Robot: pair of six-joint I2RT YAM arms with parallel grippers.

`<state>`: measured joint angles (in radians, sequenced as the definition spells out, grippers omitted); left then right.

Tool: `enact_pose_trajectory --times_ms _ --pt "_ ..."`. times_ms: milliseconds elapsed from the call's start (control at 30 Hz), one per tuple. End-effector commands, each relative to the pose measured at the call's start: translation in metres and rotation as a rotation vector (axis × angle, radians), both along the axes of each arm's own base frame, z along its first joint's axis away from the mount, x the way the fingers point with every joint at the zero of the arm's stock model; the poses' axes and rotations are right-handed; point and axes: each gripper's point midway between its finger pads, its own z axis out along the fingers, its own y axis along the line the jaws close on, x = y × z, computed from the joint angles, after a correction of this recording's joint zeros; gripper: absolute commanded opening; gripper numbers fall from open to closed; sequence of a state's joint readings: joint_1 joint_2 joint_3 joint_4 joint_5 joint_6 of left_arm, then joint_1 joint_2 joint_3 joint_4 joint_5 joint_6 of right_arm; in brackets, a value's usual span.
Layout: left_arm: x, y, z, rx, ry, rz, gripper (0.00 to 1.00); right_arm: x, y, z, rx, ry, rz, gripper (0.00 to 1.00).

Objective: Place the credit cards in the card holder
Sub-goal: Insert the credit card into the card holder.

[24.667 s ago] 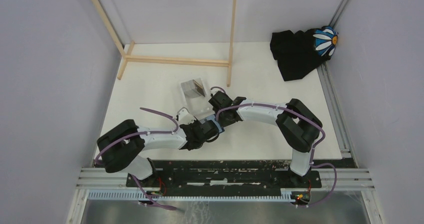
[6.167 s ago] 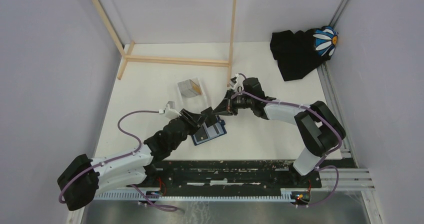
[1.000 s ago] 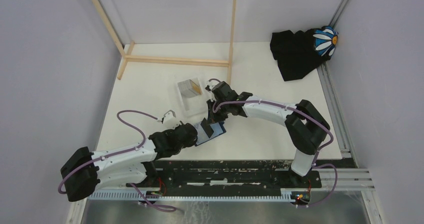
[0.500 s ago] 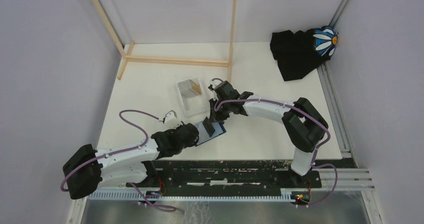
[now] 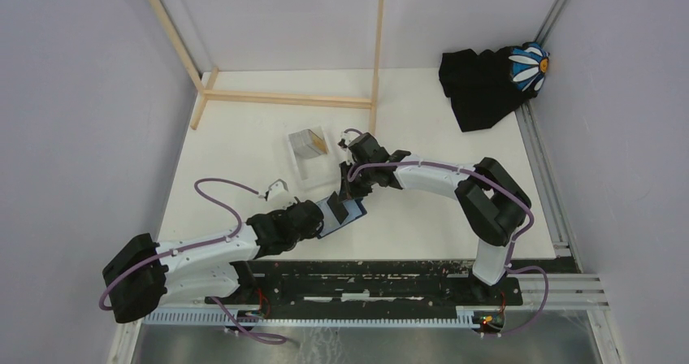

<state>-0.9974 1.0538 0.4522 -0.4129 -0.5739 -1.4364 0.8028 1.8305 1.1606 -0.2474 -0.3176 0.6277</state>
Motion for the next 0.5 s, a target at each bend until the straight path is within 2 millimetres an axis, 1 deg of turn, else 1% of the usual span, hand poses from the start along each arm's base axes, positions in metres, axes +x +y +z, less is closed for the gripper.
enact_pose_trajectory --times_ms 0,467 --pt "0.005 -0.002 0.004 -0.033 -0.024 0.043 0.03 0.002 0.003 0.001 0.027 -0.001 0.001 0.01" --pt "-0.004 0.006 -0.011 -0.017 0.02 0.05 0.03 -0.003 0.001 -0.006 0.035 0.022 0.017 0.01"
